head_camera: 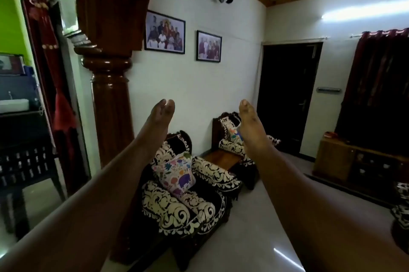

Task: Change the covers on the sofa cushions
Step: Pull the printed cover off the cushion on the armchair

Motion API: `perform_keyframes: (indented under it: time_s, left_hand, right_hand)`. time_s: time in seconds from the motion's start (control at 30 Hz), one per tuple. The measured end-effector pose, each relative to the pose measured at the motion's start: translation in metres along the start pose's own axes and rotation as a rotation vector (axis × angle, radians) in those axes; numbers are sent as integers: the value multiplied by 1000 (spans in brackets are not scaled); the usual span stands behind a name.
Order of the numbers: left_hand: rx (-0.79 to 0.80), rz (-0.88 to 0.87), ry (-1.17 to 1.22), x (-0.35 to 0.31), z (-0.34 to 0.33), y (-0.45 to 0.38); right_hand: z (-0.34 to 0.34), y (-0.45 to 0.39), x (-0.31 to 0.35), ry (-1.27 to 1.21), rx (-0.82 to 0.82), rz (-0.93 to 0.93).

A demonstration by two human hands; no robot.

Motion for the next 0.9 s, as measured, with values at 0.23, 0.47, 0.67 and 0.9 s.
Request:
perform_keyframes:
  time_s: [0.23, 0.47, 0.67, 0.9]
  left_hand:
    - [2, 160, -82, 105, 25, -10]
    - [32, 333, -83, 209, 2, -34]
    - [41, 410, -110, 274, -51, -89]
    - [46, 531, -161, 349, -110, -150]
  right_hand:
    - [-53, 11, -82, 1, 48, -100]
    - [-68, -27, -196, 103, 104, -240]
    - [-74, -109, -290, 60, 156, -324]
    - [-85, -201, -385, 67, 262, -439]
Point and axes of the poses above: each hand's wrist, its own y-axis away from the middle knuckle, its own z-axis out of the back of the hand, x = y × z, the point moved 7 cm from there along -y, towards the middle knuckle, and after that the axes turned 7 degrees about -x, right-handed, at the moved point
